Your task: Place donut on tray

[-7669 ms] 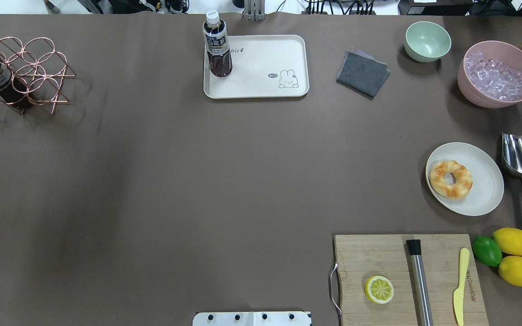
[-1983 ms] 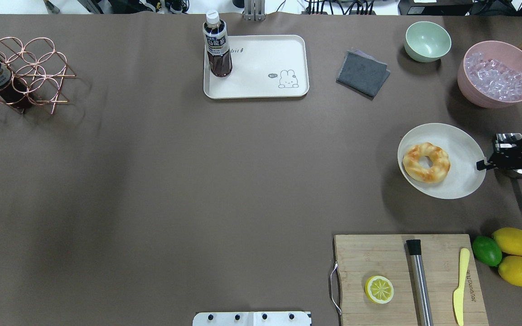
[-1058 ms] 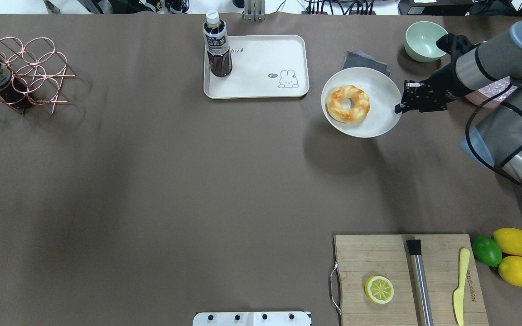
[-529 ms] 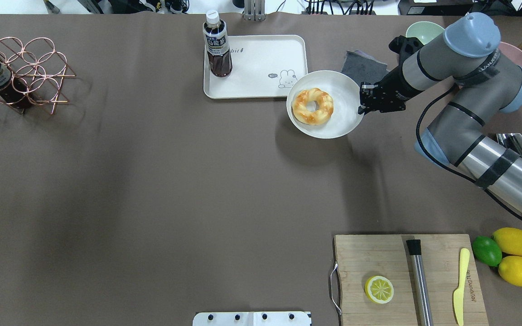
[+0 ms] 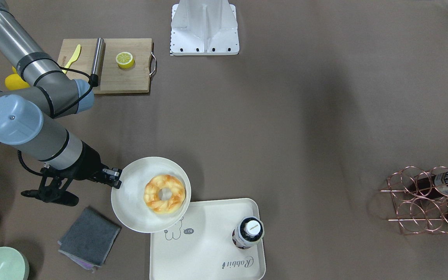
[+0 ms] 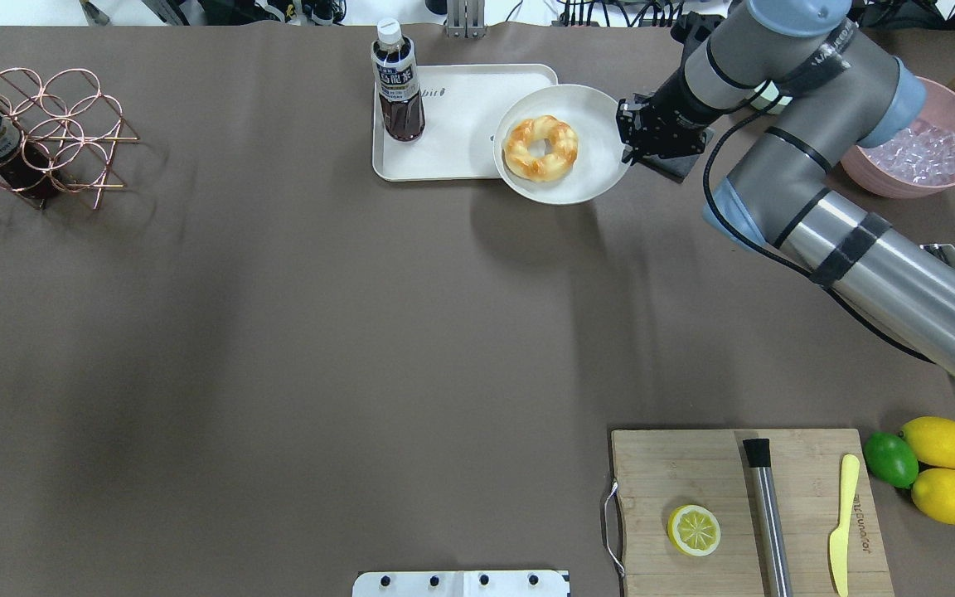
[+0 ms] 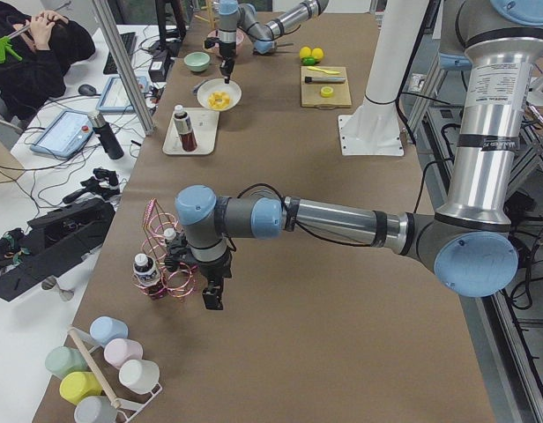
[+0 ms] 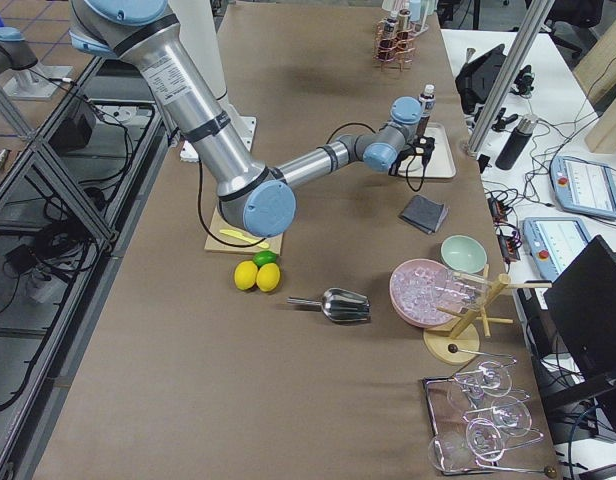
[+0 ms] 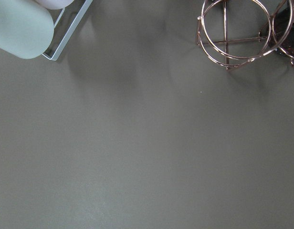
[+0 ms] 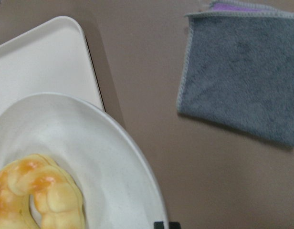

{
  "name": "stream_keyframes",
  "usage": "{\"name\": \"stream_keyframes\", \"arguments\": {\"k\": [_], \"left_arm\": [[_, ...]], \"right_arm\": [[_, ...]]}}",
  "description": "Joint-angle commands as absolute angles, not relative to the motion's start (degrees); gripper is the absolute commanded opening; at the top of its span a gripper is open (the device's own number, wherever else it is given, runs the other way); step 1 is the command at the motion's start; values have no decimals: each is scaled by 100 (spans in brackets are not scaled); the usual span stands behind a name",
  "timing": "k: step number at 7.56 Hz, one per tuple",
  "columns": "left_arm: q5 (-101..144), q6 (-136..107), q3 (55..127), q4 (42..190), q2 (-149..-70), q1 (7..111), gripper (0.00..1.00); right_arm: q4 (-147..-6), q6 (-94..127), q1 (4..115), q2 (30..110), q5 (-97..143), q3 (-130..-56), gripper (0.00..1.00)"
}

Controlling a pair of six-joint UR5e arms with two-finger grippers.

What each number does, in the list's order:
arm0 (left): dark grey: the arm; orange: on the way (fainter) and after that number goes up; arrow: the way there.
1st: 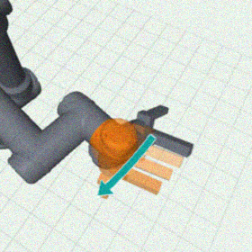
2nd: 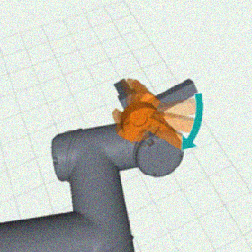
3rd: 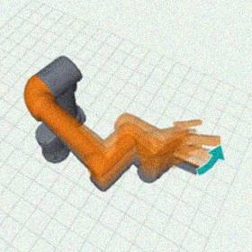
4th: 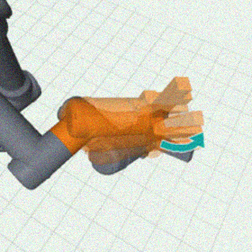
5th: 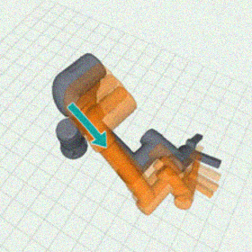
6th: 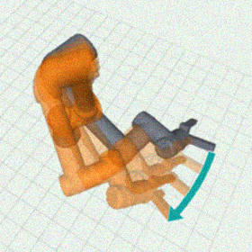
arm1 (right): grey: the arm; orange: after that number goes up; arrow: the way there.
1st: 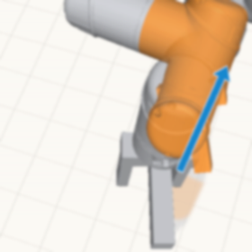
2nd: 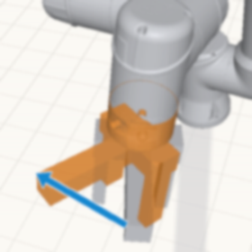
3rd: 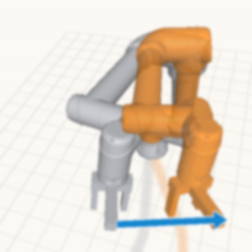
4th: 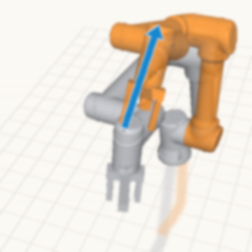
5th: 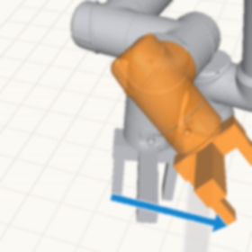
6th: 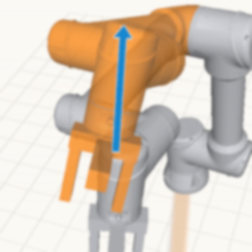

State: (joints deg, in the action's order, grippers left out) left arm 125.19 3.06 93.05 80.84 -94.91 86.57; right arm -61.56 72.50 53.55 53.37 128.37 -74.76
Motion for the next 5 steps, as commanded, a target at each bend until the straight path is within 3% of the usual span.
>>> {"name": "stream_keyframes", "arguments": {"k": [1,5], "left_arm": [[12516,308,9299,8086,-9466,8657,98],[12516,299,9308,8086,-9483,8657,98]], "right_arm": [[-6196,7260,5476,4381,12850,-6324,0],[-5514,7251,5362,3141,12632,-4268,0]]}}
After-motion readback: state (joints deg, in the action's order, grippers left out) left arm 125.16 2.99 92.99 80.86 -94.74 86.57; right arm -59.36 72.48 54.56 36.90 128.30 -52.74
